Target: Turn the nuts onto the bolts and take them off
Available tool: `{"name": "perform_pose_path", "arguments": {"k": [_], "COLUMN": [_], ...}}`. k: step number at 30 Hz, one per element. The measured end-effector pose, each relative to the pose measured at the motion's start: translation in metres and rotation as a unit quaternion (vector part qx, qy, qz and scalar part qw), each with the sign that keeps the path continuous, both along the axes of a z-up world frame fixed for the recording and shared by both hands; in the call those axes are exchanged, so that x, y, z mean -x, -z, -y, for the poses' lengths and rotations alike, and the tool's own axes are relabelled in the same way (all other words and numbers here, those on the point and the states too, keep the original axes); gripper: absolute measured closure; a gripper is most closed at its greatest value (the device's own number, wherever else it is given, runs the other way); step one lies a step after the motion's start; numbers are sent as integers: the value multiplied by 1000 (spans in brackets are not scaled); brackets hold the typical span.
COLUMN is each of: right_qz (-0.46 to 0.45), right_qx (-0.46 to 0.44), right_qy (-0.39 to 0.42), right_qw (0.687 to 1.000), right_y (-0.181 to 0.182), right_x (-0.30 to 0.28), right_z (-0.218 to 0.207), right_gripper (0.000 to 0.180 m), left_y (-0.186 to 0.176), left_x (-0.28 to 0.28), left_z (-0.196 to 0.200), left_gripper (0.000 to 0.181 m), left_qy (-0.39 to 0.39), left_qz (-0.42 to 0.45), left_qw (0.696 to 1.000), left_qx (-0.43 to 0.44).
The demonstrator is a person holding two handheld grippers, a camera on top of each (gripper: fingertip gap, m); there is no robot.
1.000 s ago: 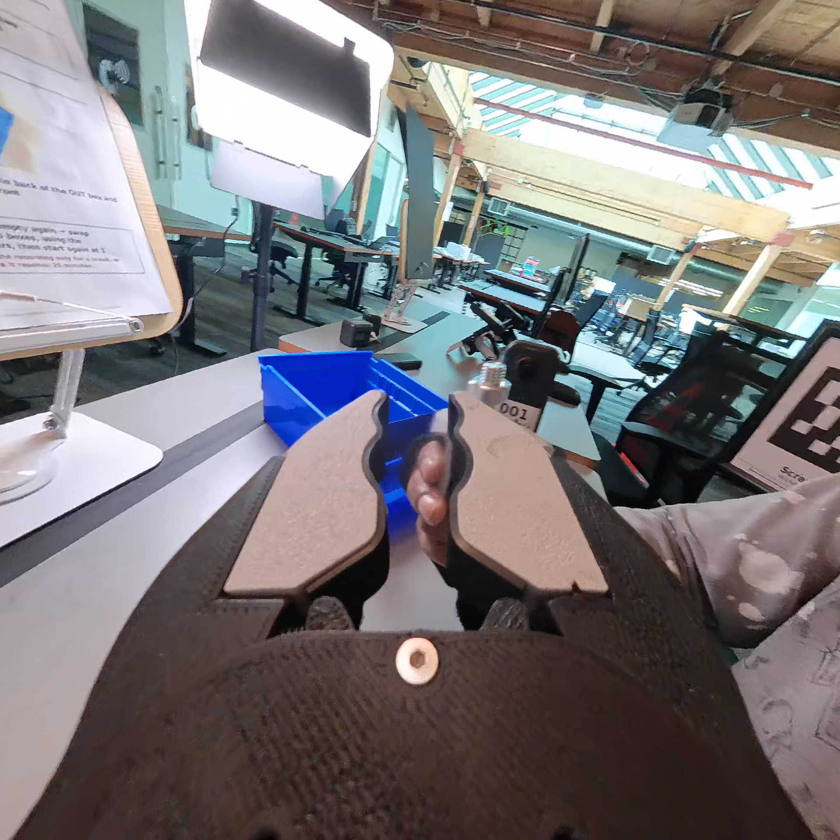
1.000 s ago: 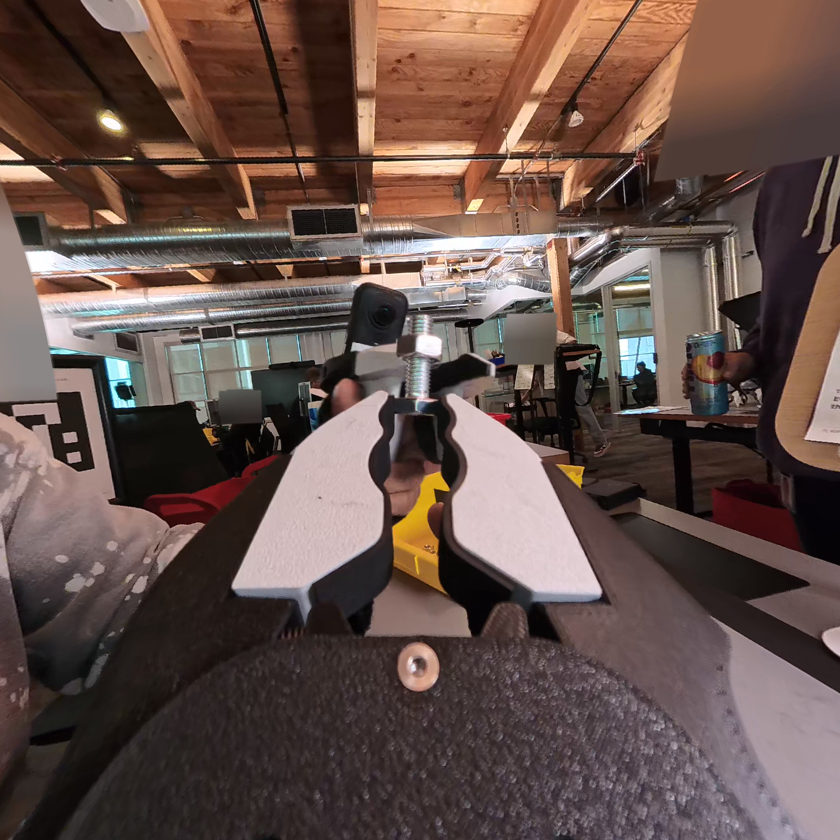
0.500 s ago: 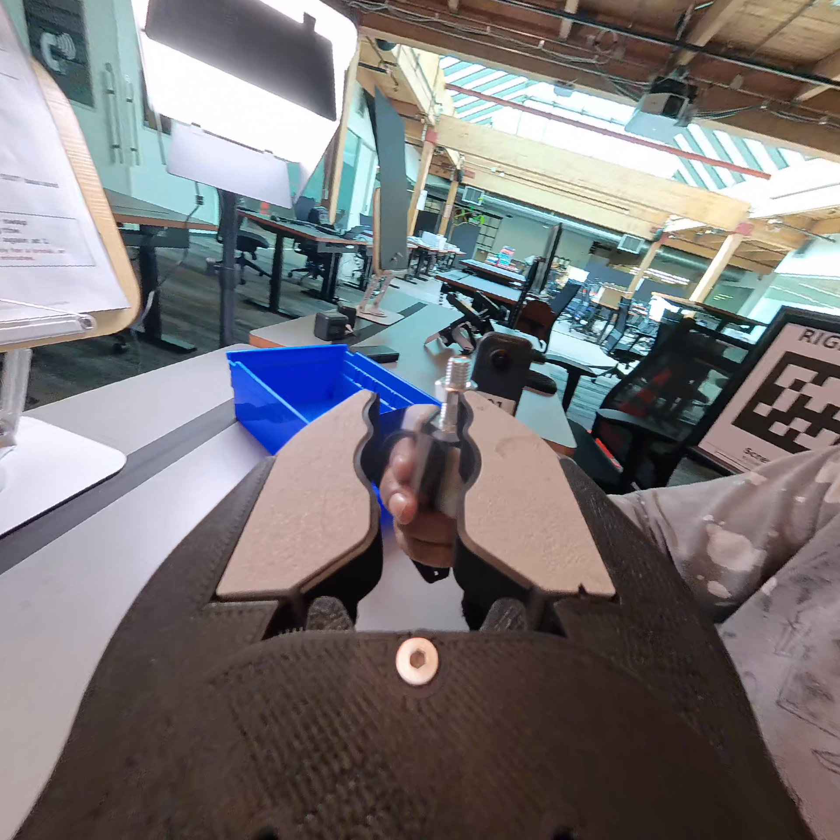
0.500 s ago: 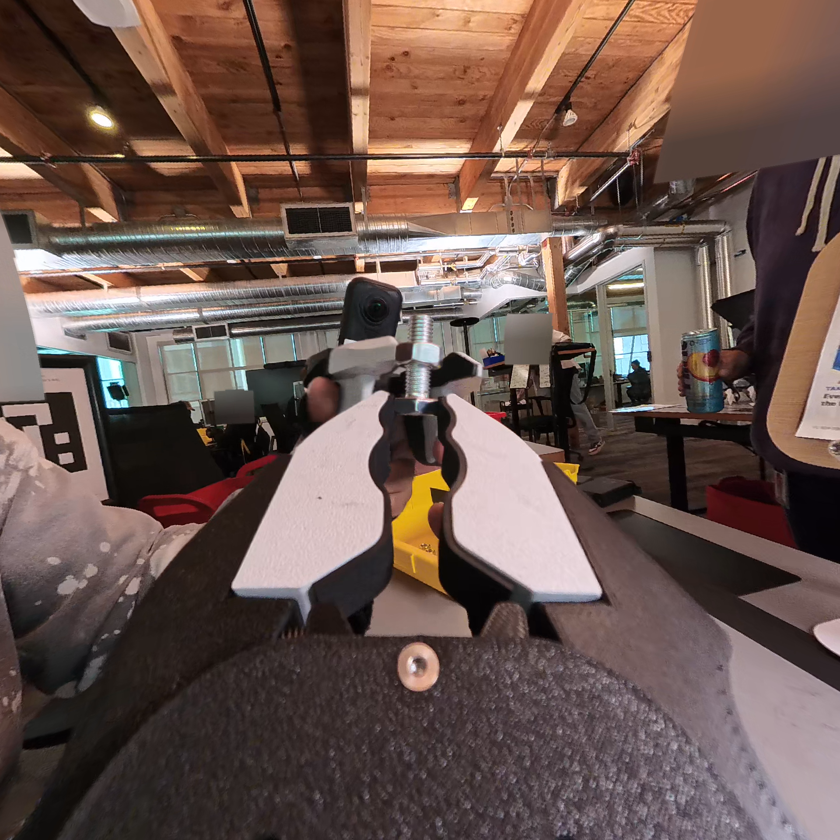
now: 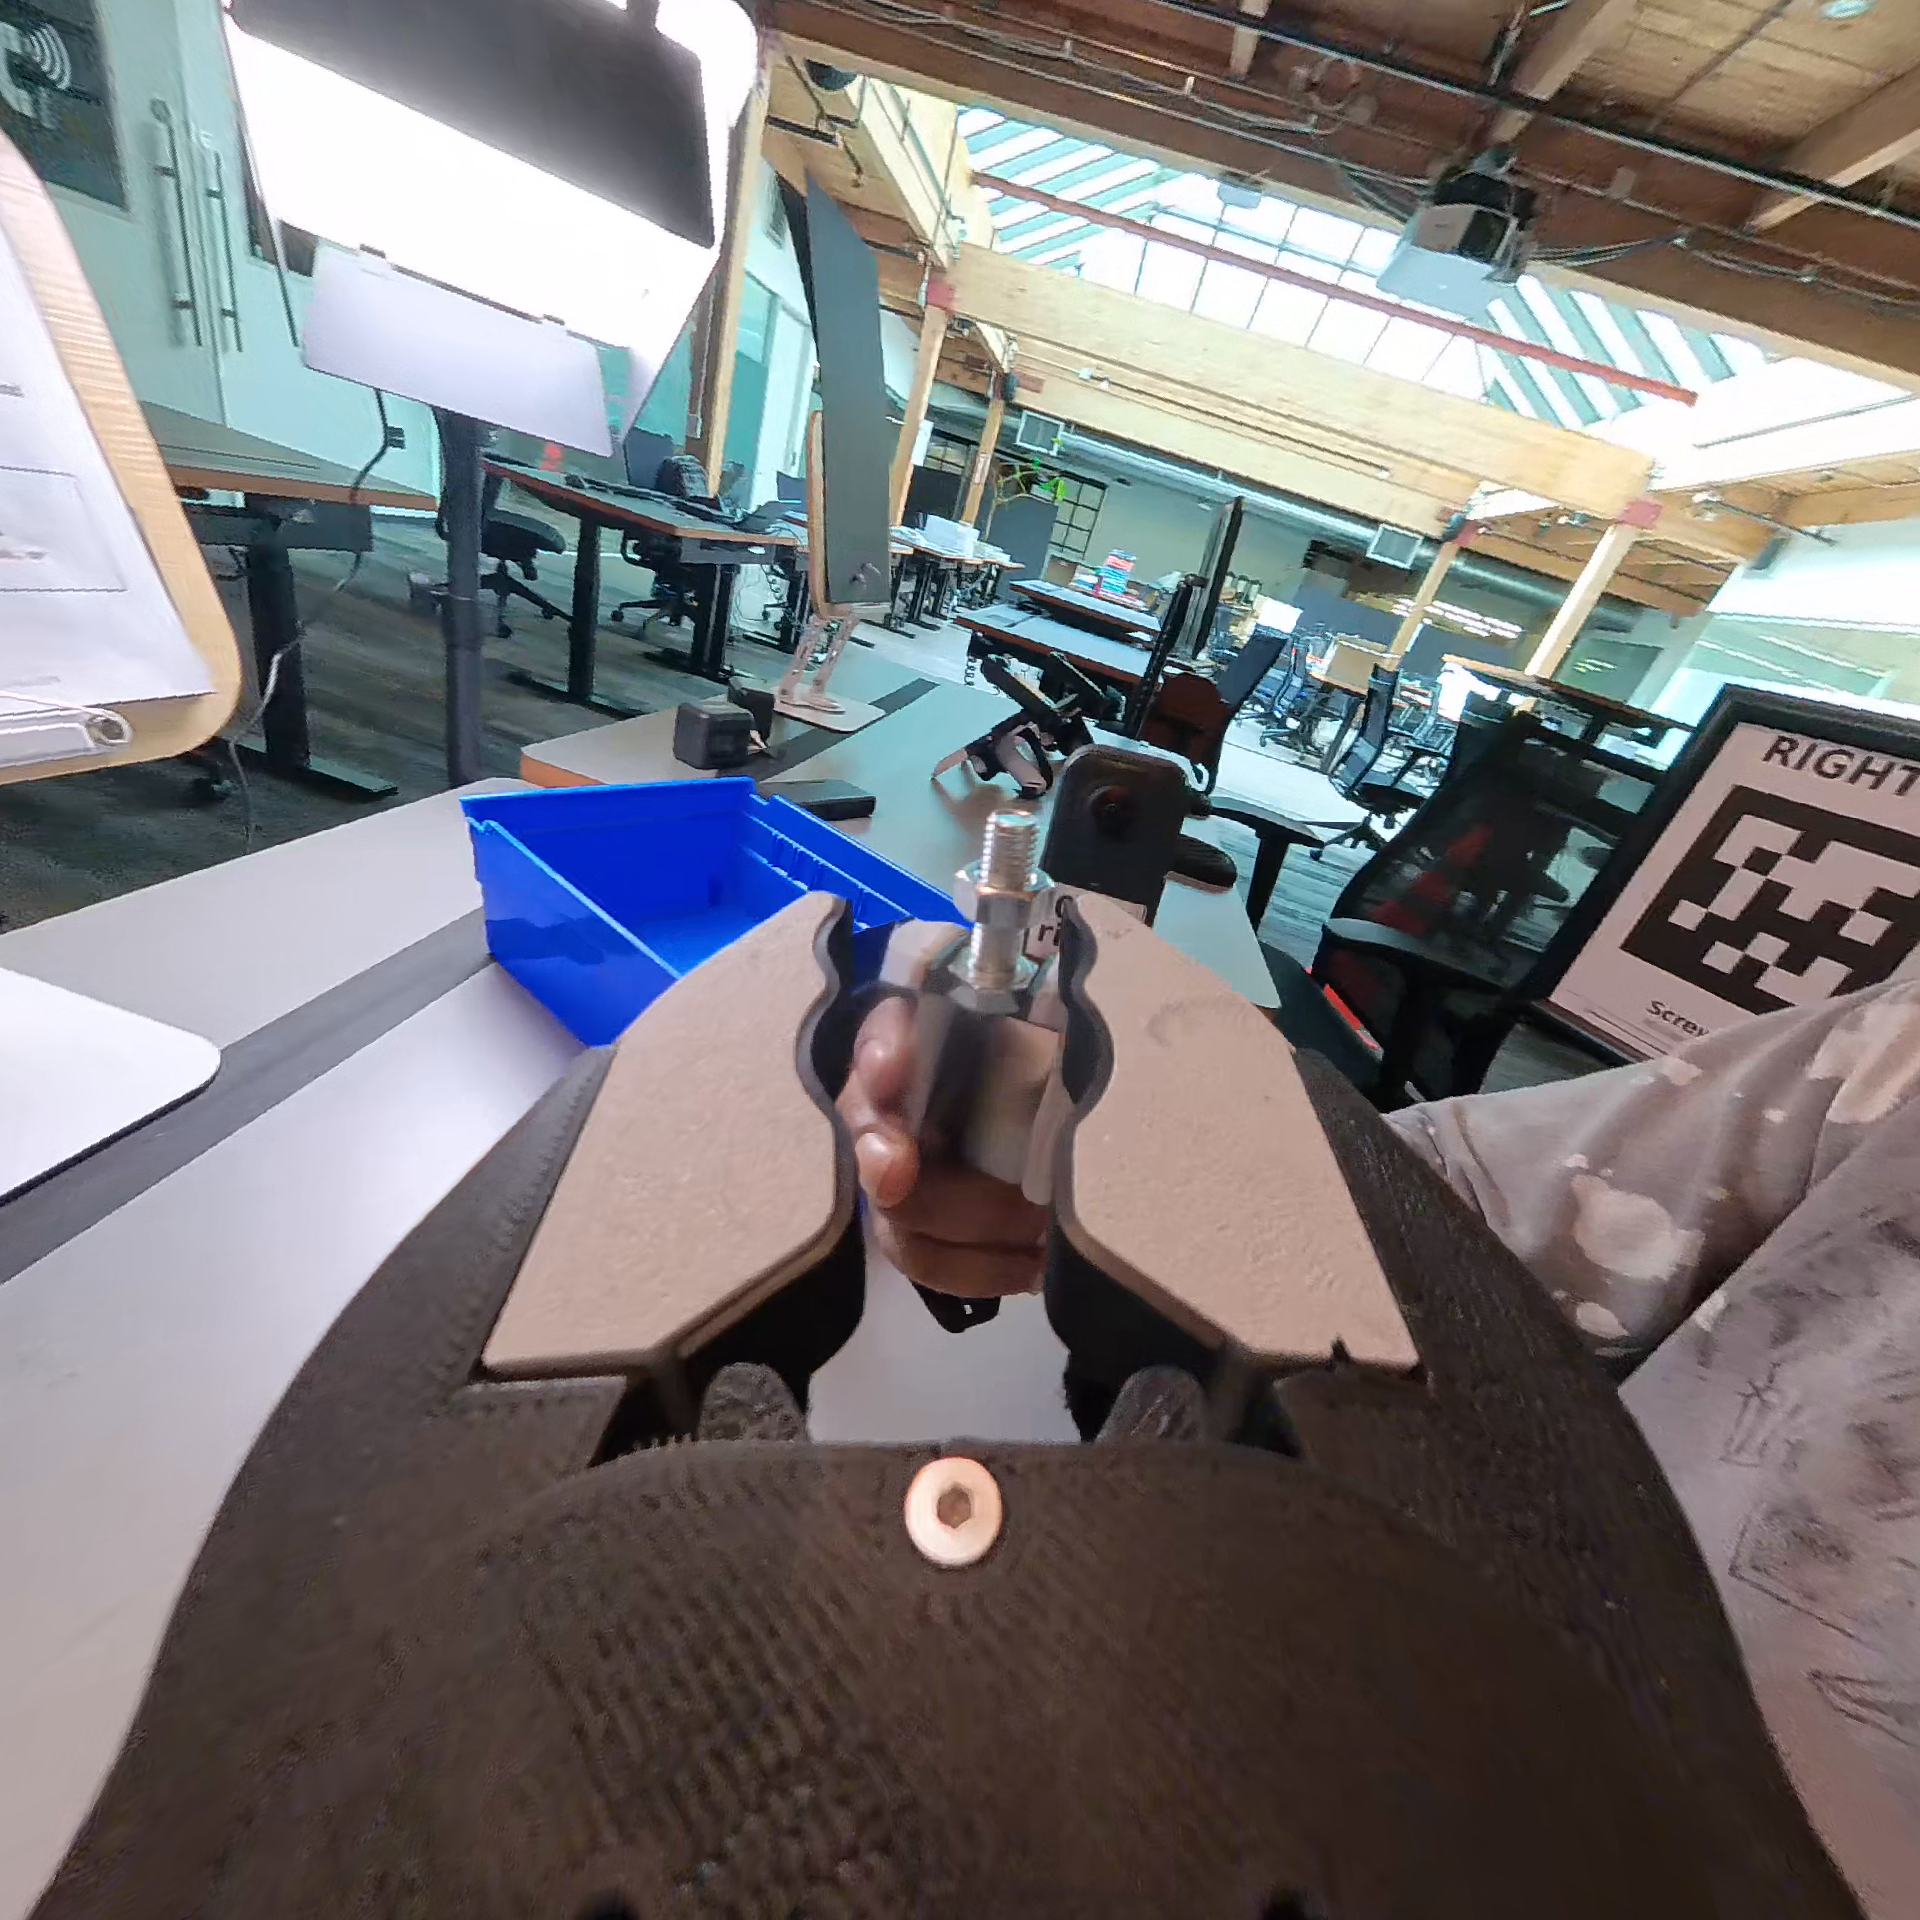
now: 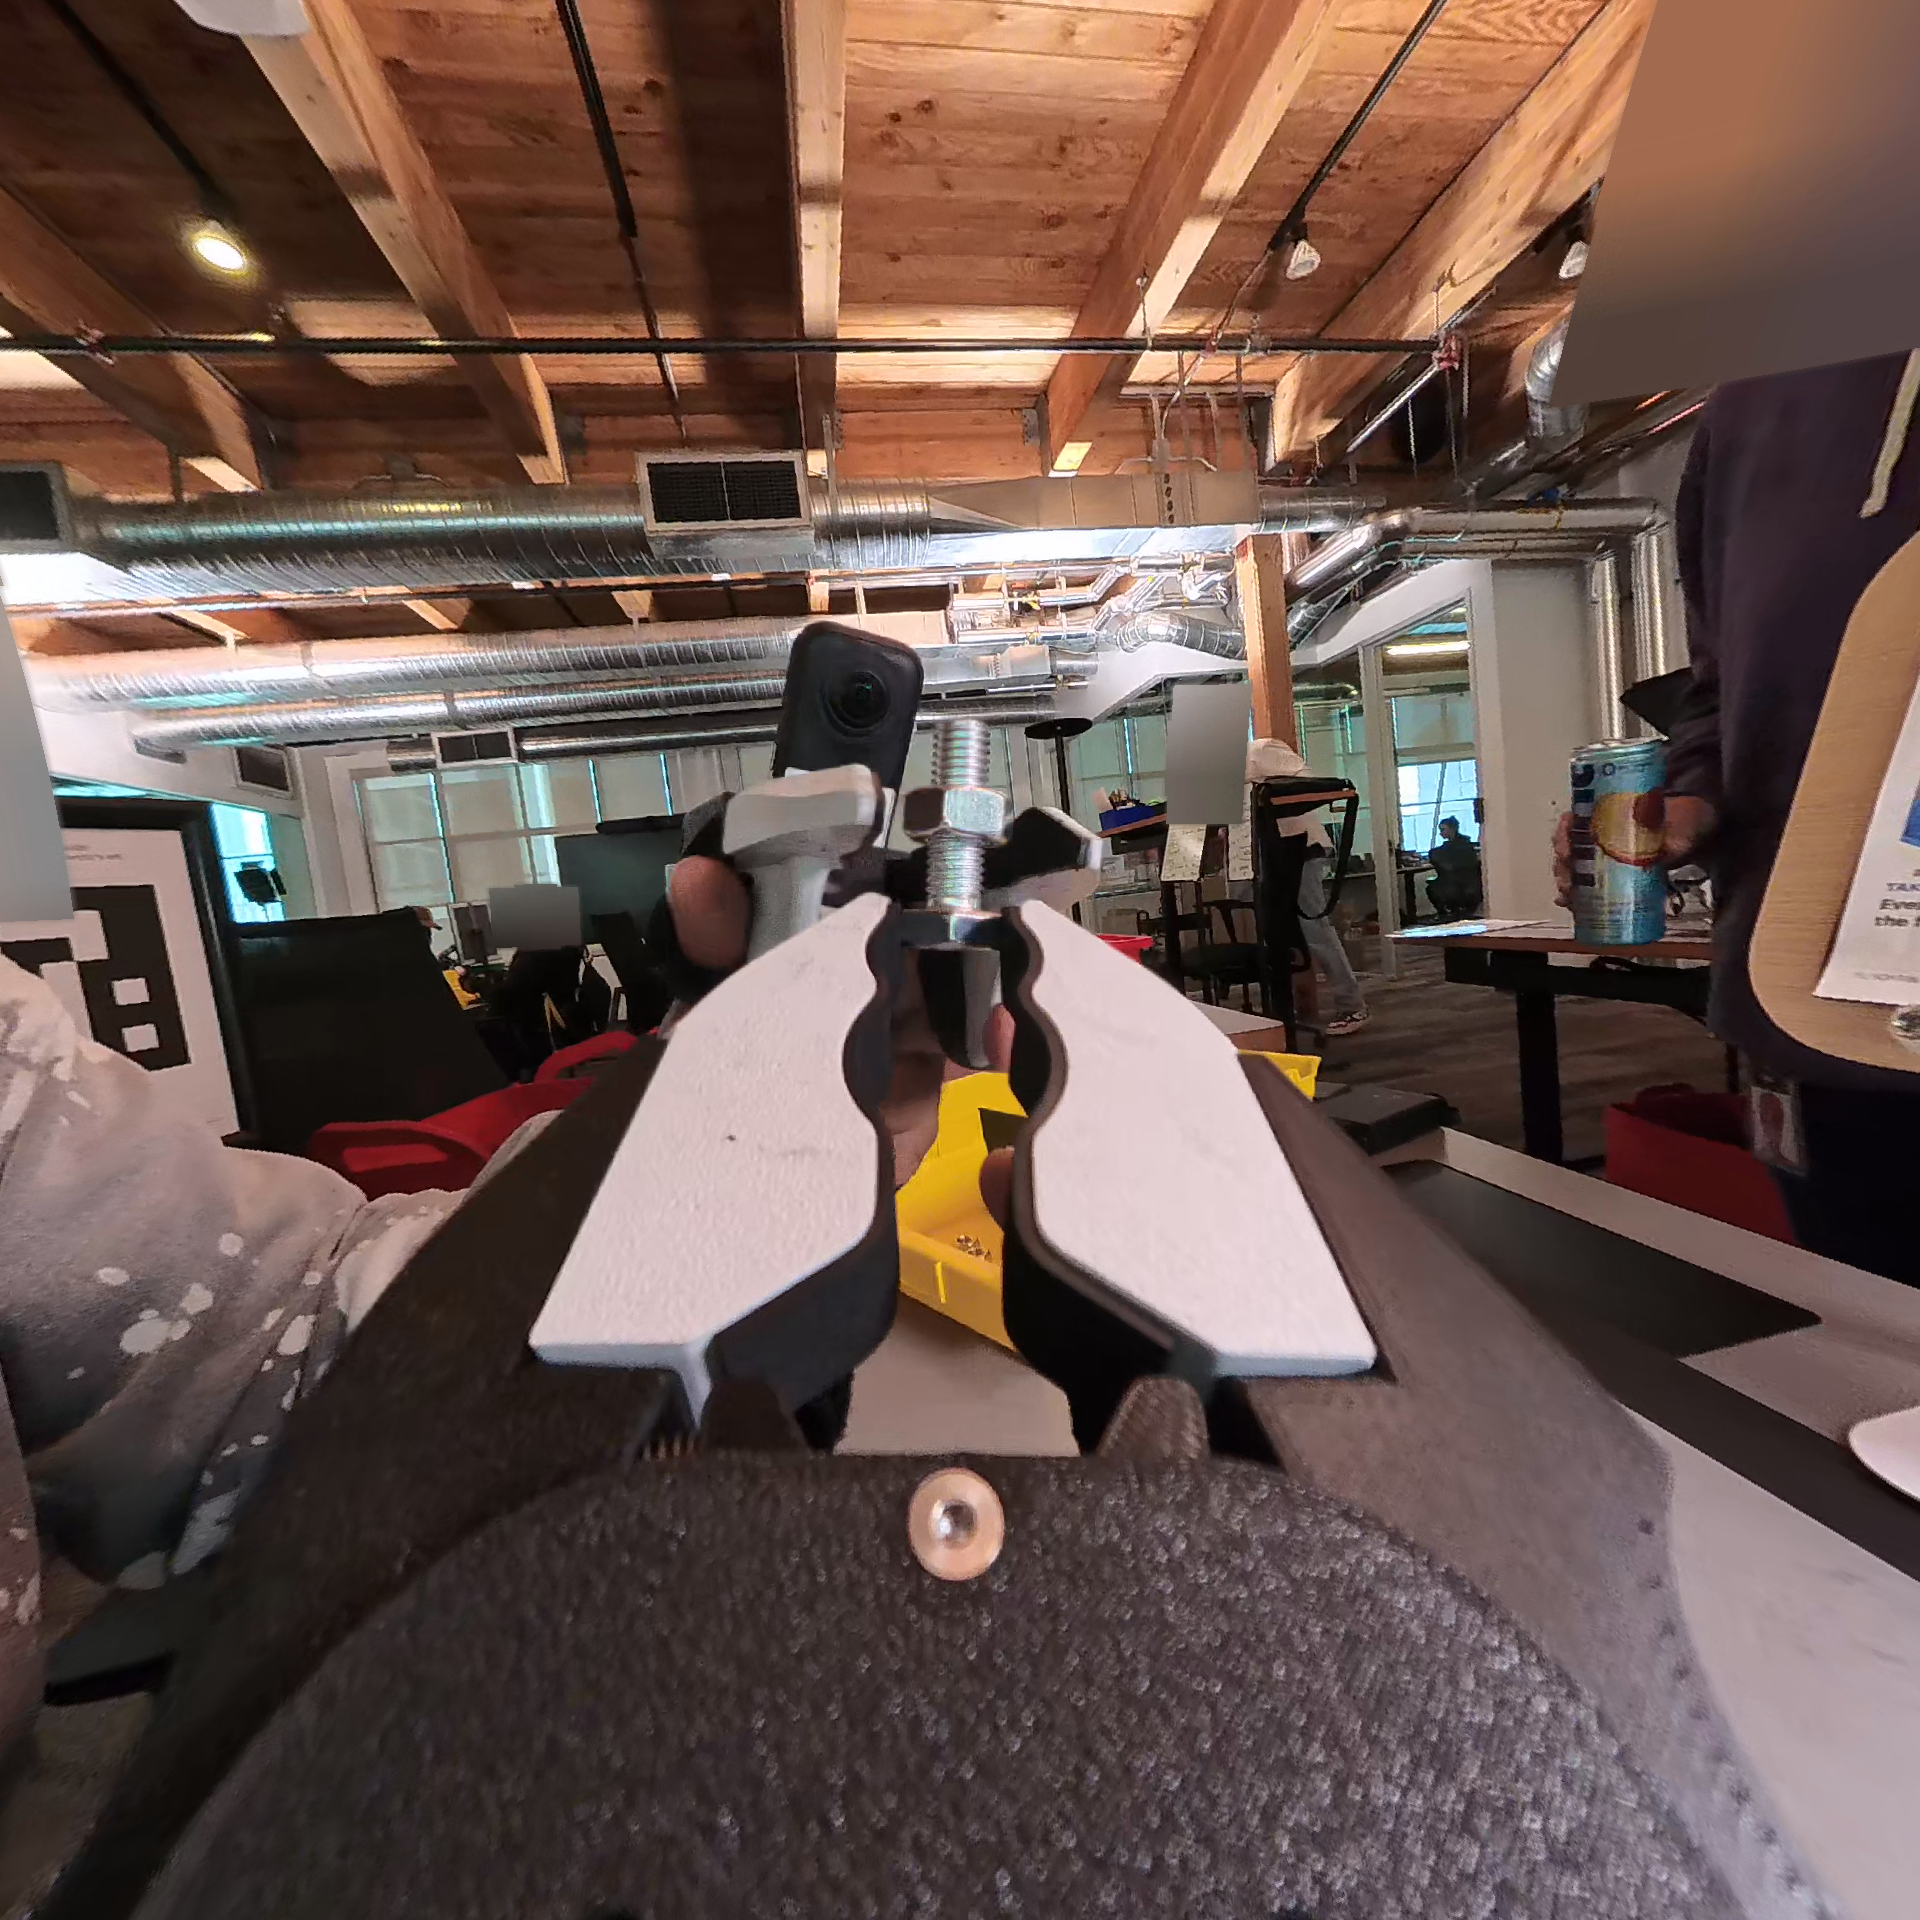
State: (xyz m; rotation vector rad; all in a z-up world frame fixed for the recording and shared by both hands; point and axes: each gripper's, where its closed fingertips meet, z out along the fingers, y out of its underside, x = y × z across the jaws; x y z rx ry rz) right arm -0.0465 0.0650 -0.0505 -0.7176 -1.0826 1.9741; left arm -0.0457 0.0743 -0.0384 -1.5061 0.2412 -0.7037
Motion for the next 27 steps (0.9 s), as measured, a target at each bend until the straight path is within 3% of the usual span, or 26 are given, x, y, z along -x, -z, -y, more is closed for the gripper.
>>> {"name": "perform_pose_path", "arguments": {"k": [3, 4, 5, 12, 14, 16, 18, 27], "right_qz": [0, -7, -7, -2, -3, -11, -17, -3], "right_qx": [3, 7, 7, 1, 0, 4, 0, -2], "right_qy": [3, -8, -12, 1, 1, -7, -9, 4], "right_qw": [1000, 1000, 1000, 1000, 1000, 1000, 1000, 1000], "right_y": [-1, -2, -3, -1, -2, -4, -8, -2], "right_x": [0, -3, -4, -1, -1, -4, -6, 0], "right_z": [0, 0, 0, 0, 1, 1, 2, 2], "right_gripper": [162, 162, 162, 162, 162, 162, 162, 162], "left_y": [3, 4, 5, 1, 2, 5, 8, 1], "left_x": [1, 10, 20, 1, -1, 11, 23, -1], "left_z": [-3, -6, -8, 0, -2, -6, -8, 0], "left_gripper": [148, 164, 167, 143, 144, 161, 165, 141], "left_qy": [-10, -36, -60, 2, -3, -32, -59, 2], "left_qz": [-6, 1, -2, 6, 0, 3, -2, -2], "left_qw": [1000, 999, 998, 1000, 1000, 999, 998, 1000], "left_qx": [5, 14, 11, 2, 2, 15, 16, 1]}}
